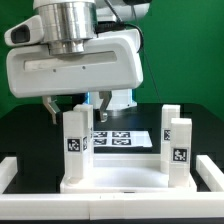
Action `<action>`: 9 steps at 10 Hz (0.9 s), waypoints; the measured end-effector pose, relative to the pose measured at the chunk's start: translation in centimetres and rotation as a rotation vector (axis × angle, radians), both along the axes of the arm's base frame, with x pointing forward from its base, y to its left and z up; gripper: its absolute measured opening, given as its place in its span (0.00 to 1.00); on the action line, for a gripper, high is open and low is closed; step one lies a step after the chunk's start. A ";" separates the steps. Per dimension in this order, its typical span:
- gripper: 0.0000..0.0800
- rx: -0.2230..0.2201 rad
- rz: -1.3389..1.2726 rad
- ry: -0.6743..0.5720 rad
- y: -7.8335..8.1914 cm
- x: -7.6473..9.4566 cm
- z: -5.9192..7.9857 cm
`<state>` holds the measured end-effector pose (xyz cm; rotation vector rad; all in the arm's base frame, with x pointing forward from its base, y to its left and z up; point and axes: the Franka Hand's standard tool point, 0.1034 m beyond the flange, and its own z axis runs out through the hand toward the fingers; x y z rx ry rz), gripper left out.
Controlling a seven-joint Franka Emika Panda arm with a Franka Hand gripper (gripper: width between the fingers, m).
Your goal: Assemble desk
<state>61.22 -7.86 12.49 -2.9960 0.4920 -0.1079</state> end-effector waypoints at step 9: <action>0.36 0.157 -1.027 0.083 1.8 1.6 -0.3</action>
Offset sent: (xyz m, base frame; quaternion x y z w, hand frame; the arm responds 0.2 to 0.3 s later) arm 0.0000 0.0000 0.0000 0.0000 0.0000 0.1938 0.9810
